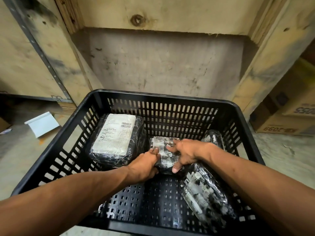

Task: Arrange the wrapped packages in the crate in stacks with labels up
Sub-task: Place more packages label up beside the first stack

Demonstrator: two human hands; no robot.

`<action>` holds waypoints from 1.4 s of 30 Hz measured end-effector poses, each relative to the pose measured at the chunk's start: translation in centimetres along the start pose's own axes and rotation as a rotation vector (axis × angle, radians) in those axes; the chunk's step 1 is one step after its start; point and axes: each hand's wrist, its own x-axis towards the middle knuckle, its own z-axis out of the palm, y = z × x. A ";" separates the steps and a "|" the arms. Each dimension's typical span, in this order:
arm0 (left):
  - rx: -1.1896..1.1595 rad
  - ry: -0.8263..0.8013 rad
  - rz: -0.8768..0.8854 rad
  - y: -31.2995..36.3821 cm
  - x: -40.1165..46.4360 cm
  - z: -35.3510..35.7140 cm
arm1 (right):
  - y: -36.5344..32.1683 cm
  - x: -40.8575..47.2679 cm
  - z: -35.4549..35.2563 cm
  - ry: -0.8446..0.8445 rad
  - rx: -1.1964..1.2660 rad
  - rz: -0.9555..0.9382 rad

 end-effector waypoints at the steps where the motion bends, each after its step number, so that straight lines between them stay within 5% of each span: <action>1: 0.005 0.032 0.010 0.0 -0.2 -0.1 | -0.3 -0.7 -0.3 0.003 -0.010 -0.014; 7: 0.024 0.225 0.071 1.7 -1.0 -1.8 | 0.1 -3.4 -2.3 0.084 -0.035 -0.114; 12: -0.393 0.261 -0.078 2.7 -1.4 -3.6 | 0.7 -4.7 -2.6 0.183 0.113 -0.159; 15: -0.398 0.300 -0.069 3.3 -1.3 -4.9 | 0.9 -4.8 -2.2 0.257 0.153 -0.176; 24: -0.647 0.418 0.068 1.4 -1.6 -8.8 | 1.2 -6.6 -3.7 0.528 -0.100 -0.296; 28: -0.804 0.431 0.150 0.8 -2.3 -10.7 | 0.6 -8.5 -5.2 0.717 0.180 -0.382; 33: -0.988 0.397 0.255 1.5 -3.3 -12.5 | -1.2 -10.3 -6.6 0.741 0.630 -0.496; 42: -1.197 0.587 0.179 0.5 -5.0 -14.3 | -4.4 -10.1 -5.7 0.747 0.633 -0.463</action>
